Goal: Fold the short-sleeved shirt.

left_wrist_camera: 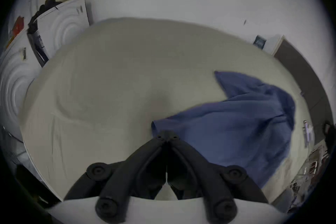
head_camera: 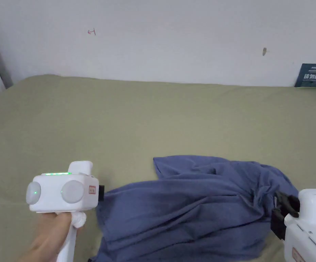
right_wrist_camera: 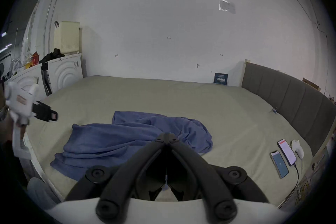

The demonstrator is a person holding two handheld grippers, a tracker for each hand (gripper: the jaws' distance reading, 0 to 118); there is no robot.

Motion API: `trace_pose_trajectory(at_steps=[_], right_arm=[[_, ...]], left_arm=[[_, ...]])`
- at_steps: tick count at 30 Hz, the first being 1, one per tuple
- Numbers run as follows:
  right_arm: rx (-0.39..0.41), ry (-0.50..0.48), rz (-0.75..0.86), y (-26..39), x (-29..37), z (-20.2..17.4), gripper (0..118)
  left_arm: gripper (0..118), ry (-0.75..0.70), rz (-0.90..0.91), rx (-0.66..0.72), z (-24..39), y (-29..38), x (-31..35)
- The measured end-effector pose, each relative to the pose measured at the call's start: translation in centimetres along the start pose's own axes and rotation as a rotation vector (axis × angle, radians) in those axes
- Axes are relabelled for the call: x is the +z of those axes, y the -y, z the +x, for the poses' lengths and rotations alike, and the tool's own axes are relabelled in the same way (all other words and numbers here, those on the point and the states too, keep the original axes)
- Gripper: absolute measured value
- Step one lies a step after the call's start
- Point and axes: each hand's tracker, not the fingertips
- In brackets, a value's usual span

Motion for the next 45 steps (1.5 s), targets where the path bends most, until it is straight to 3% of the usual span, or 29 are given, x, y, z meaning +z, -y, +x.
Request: trace_pose_trajectory(at_steps=[1, 3, 4, 7, 9, 10, 11, 12, 13, 14, 15, 22, 25, 27, 32, 36, 37, 38, 39, 40, 45], right_arm=[[-0.003, 0.002, -0.012, 0.2, -0.7, 0.2, 0], [-0.005, 0.004, -0.029, 0.6, -1.8, 0.6, 0], [0.0, 0.01, -0.039, 0.8, -2.4, 0.8, 0], [0.002, 0.022, -0.066, 1.2, -3.3, 1.6, 0], [-0.009, 0.027, -0.08, 1.4, -3.6, 2.3, 0], [-0.016, 0.033, -0.09, 1.5, -3.7, 2.7, 0], [-0.021, 0.041, -0.1, 1.5, -3.8, 3.0, 0], [-0.028, 0.047, -0.114, 1.5, -3.9, 3.5, 0], [-0.04, 0.05, -0.128, 1.6, -4.0, 4.1, 0], [-0.055, 0.055, -0.143, 1.6, -4.2, 4.6, 0], [-0.078, 0.067, -0.172, 1.5, -4.5, 5.2, 0], [-0.066, 0.136, -0.211, -0.3, -8.2, 10.0, 0], [-0.137, 0.136, -0.282, -1.7, -11.1, 12.7, 0], [-0.138, 0.152, -0.318, -2.2, -13.3, 13.9, 0], [-0.133, 0.13, -0.426, -1.9, -18.3, 15.6, 0], [-0.209, 0.089, -0.519, -0.4, -21.7, 16.0, 1], [-0.213, 0.089, -0.554, 0.0, -22.2, 15.6, 8], [-0.198, 0.094, -0.59, 0.4, -22.9, 15.4, 34], [-0.171, 0.084, -0.638, 1.0, -23.7, 15.1, 73], [-0.149, 0.107, -0.636, 1.4, -24.3, 14.9, 103], [-0.184, 0.123, -0.621, 2.4, -24.8, 14.9, 106]], left_arm=[[18, 0.008, -0.042, -0.037, 0.2, -0.5, -1.3], [94, 0.014, -0.041, -0.027, 0.5, -1.0, -2.9], [118, 0.017, -0.078, -0.037, 0.7, -1.1, -3.6], [100, -0.055, -0.134, -0.079, 2.1, -0.9, -4.8], [95, -0.045, -0.158, -0.101, 1.4, -0.7, -6.1], [79, -0.047, -0.145, -0.093, 1.6, -0.7, -5.7], [53, -0.046, -0.138, -0.1, 1.7, -0.9, -5.2], [53, -0.025, -0.118, -0.115, 2.0, -0.7, -4.2], [42, -0.049, -0.082, -0.142, 2.3, -0.7, -3.7], [10, -0.023, -0.079, -0.137, 2.4, -0.7, -3.5], [0, -0.038, -0.085, -0.134, 2.4, -0.8, -3.4], [0, -0.016, -0.1, -0.144, 2.7, -0.3, -4.1], [0, -0.009, -0.094, -0.149, 2.9, 0.0, -4.0], [0, -0.003, -0.093, -0.146, 2.9, 0.2, -4.1], [0, 0.018, -0.1, -0.124, 2.4, 0.0, -4.8], [0, 0.024, -0.092, -0.117, 2.2, 0.0, -5.3], [0, 0.025, -0.091, -0.117, 2.1, -0.1, -5.4], [0, 0.026, -0.089, -0.115, 2.1, -0.1, -5.5], [0, 0.028, -0.088, -0.114, 2.0, -0.2, -5.6], [0, 0.029, -0.086, -0.114, 2.0, -0.1, -5.7], [0, 0.039, -0.082, -0.093, 1.7, -0.1, -6.0]])
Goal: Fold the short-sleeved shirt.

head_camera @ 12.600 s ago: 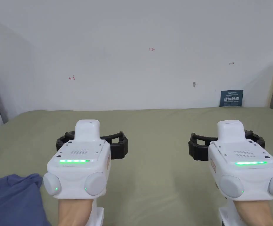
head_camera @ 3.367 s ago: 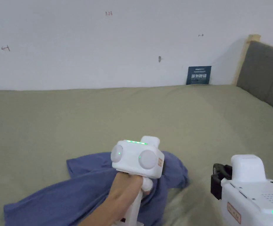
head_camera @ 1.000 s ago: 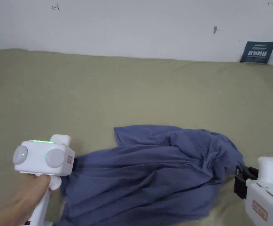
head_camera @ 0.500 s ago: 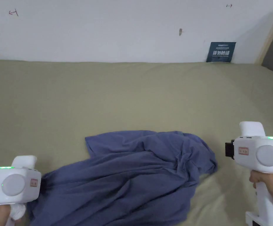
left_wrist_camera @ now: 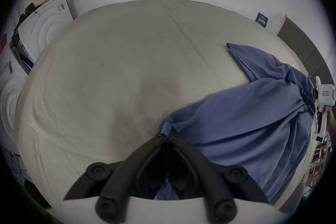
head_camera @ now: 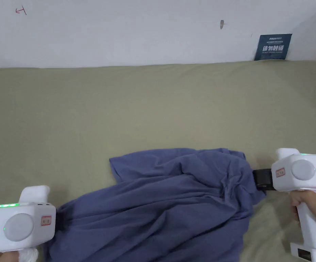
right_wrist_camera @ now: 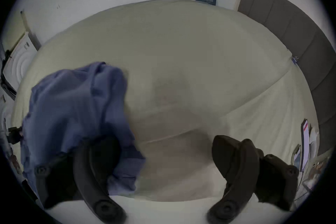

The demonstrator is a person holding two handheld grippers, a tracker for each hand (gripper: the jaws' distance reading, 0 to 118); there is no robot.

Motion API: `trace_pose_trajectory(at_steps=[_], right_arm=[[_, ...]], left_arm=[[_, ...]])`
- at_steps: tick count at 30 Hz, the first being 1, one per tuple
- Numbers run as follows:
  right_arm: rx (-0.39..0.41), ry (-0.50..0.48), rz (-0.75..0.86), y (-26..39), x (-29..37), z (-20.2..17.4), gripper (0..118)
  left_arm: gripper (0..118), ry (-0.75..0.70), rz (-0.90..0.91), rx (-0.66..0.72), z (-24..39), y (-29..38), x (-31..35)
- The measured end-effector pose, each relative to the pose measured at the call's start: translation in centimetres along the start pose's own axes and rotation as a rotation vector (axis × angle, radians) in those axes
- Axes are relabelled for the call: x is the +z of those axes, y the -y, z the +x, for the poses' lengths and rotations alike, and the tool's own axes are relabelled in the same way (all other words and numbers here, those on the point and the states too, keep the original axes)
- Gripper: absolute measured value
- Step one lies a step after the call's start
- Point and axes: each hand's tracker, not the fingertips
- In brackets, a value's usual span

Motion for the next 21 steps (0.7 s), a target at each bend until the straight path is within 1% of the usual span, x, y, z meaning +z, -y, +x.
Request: trace_pose_trajectory(at_steps=[3, 5, 6, 7, 8, 9, 10, 11, 12, 13, 14, 16, 21], right_arm=[[0.048, 0.017, 0.0, 0.0, 0.7, -0.6, 104], [0.056, -0.001, -0.003, -0.2, 1.2, -0.9, 89], [0.07, -0.009, 0.0, -0.3, 1.6, -1.2, 76], [0.092, -0.019, 0.013, -0.3, 2.2, -1.4, 50], [0.109, -0.028, 0.021, -0.6, 2.3, -1.2, 0], [0.094, 0.036, 0.044, -0.4, 2.6, -1.6, 0], [0.1, 0.006, 0.036, 0.0, 2.8, -1.3, 0], [0.087, -0.052, 0.008, 0.2, 3.0, -1.1, 0], [0.079, -0.04, 0.017, 0.2, 3.5, -0.6, 0], [0.085, -0.013, 0.048, 0.5, 4.3, -0.4, 0], [0.086, -0.006, 0.073, 0.7, 4.9, -0.1, 0], [0.066, -0.036, 0.084, 0.6, 6.4, 0.9, 0], [0.034, -0.045, 0.146, 0.7, 10.7, 2.4, 0]], left_arm=[[0, -0.006, 0.004, 0.003, 0.2, 0.0, 0.0], [0, -0.011, 0.005, 0.005, 0.3, 0.0, 0.1], [0, -0.013, 0.005, 0.005, 0.4, 0.0, 0.1], [0, -0.014, 0.007, 0.009, 0.4, 0.0, 0.2], [0, -0.013, 0.005, 0.013, 0.4, 0.0, 0.4], [0, -0.01, 0.004, 0.019, 0.3, -0.1, 0.6], [0, -0.005, -0.002, 0.028, 0.1, -0.2, 0.8], [0, -0.001, -0.005, 0.037, 0.0, -0.3, 1.1], [0, 0.001, -0.009, 0.044, -0.2, -0.4, 1.5], [0, -0.001, -0.011, 0.044, -0.3, -0.4, 2.1], [0, -0.015, -0.005, 0.041, -0.3, -0.5, 2.7], [0, -0.03, 0.019, 0.018, -0.5, -0.3, 4.6], [0, -0.068, 0.076, 0.031, -1.9, -0.6, 8.9]])
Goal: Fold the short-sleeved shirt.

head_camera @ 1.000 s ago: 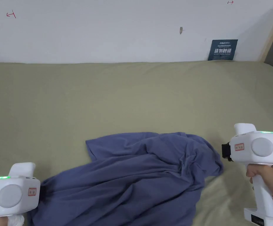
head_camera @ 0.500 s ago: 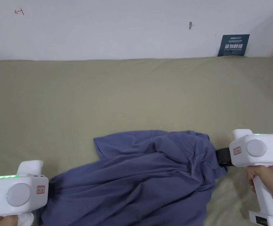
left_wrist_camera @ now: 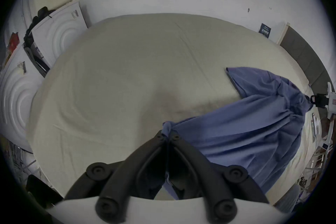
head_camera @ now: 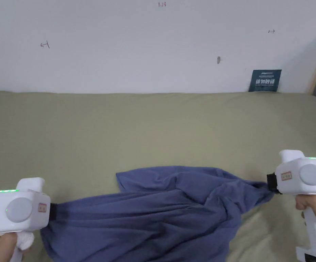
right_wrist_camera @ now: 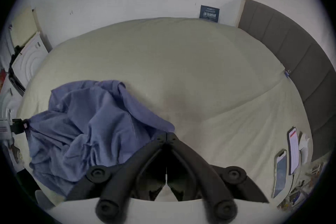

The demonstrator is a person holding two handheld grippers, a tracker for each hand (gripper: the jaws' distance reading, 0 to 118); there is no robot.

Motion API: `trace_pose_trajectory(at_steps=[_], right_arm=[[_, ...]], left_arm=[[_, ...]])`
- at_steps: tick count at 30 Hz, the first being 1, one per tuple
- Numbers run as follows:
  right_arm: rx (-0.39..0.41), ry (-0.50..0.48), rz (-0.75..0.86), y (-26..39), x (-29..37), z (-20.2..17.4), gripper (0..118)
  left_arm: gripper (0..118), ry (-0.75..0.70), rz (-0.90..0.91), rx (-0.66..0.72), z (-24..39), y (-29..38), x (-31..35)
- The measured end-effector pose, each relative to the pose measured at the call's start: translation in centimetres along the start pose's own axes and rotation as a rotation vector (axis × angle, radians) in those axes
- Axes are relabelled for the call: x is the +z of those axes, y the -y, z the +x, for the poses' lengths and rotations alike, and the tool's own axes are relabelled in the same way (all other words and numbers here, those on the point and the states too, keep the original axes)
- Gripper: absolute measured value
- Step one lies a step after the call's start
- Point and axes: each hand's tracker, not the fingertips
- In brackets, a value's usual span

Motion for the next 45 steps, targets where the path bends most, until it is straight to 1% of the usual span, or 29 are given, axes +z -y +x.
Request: trace_pose_trajectory(at_steps=[4, 8, 11, 15, 18, 21, 22, 25, 28, 32, 35, 38, 45], right_arm=[[0.0, 0.034, 0.083, -0.7, 4.1, 0.7, 0], [-0.023, 0.02, 0.16, -2.2, 9.0, 1.7, 0], [-0.005, 0.019, 0.233, -3.6, 12.8, 1.9, 0], [-0.005, 0.017, 0.32, -5.8, 17.3, 1.8, 0], [0.023, 0.04, 0.38, -7.7, 20.1, 1.4, 0], [0.033, 0.049, 0.42, -9.7, 22.6, 0.8, 0], [0.036, 0.067, 0.45, -10.5, 23.3, 0.7, 0], [0.026, 0.077, 0.485, -13.1, 24.7, 0.7, 0], [0.048, 0.117, 0.511, -15.7, 25.8, 0.5, 0], [0.032, 0.131, 0.534, -19.2, 26.3, 0.8, 0], [0.03, 0.159, 0.544, -22.0, 25.3, 1.1, 0], [-0.002, 0.155, 0.547, -24.5, 23.5, 1.5, 0], [-0.002, 0.186, 0.525, -27.6, 17.1, 0.8, 0]], left_arm=[[0, -0.033, 0.063, -0.013, -1.0, -0.9, 3.9], [0, -0.081, 0.165, -0.031, -1.8, -2.7, 8.8], [0, -0.106, 0.235, -0.028, -2.5, -4.4, 13.1], [0, -0.138, 0.321, -0.05, -3.0, -6.6, 18.5], [0, -0.152, 0.367, -0.049, -3.1, -8.3, 21.3], [0, -0.163, 0.414, -0.044, -2.7, -10.1, 23.3], [0, -0.174, 0.423, -0.042, -2.5, -10.8, 23.6], [0, -0.182, 0.444, -0.046, -1.8, -12.7, 24.5], [0, -0.188, 0.467, -0.04, -0.9, -14.9, 24.6], [0, -0.199, 0.488, -0.038, 0.3, -18.2, 24.4], [0, -0.221, 0.511, -0.048, 1.3, -21.1, 23.9], [0, -0.229, 0.527, -0.043, 2.1, -24.0, 22.8], [0, -0.262, 0.535, -0.03, 3.5, -28.1, 16.9]])
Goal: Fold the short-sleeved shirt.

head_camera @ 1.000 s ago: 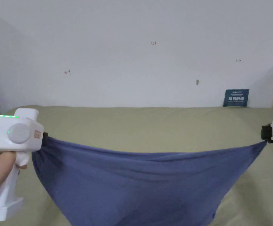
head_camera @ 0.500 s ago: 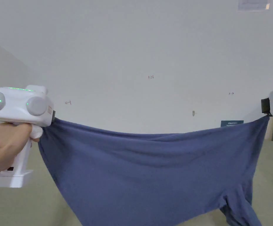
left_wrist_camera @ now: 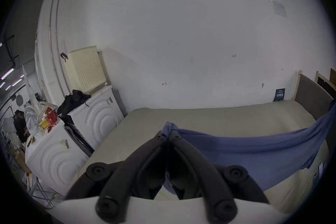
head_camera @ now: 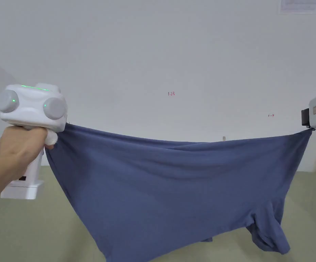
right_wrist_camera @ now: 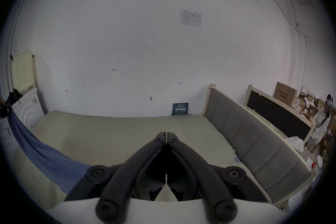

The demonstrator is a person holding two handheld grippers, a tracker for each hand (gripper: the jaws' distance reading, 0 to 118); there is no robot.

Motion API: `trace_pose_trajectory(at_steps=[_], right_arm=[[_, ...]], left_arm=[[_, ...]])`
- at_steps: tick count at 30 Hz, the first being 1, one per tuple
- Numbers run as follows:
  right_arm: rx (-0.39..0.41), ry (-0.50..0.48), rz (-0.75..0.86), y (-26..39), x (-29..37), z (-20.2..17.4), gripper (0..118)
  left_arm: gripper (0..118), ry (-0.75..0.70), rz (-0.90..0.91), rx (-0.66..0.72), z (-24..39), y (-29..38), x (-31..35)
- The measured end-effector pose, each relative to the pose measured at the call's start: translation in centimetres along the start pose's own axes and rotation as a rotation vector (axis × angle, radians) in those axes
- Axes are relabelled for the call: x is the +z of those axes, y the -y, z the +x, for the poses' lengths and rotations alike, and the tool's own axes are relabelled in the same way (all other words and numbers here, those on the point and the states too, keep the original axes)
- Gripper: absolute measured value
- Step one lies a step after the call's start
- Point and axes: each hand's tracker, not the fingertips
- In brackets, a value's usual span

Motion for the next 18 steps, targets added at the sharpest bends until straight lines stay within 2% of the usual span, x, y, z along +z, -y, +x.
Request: trace_pose_trajectory(at_steps=[6, 9, 13, 18], right_arm=[[0.026, -0.001, -0.076, 5.3, -4.9, -1.9, 0], [0.006, -0.007, -0.139, 9.8, -6.3, -2.2, 0], [-0.026, -0.025, -0.22, 15.8, -6.6, -2.0, 0], [-0.048, -0.047, -0.286, 22.2, -4.0, -0.9, 0]], left_arm=[[0, -0.011, -0.056, -0.015, 2.0, 4.2, -5.2], [0, 0.007, -0.114, -0.047, 2.8, 8.2, -6.8], [0, 0.033, -0.184, -0.055, 3.0, 13.7, -7.9], [0, 0.065, -0.249, -0.07, 2.0, 20.0, -6.7]])
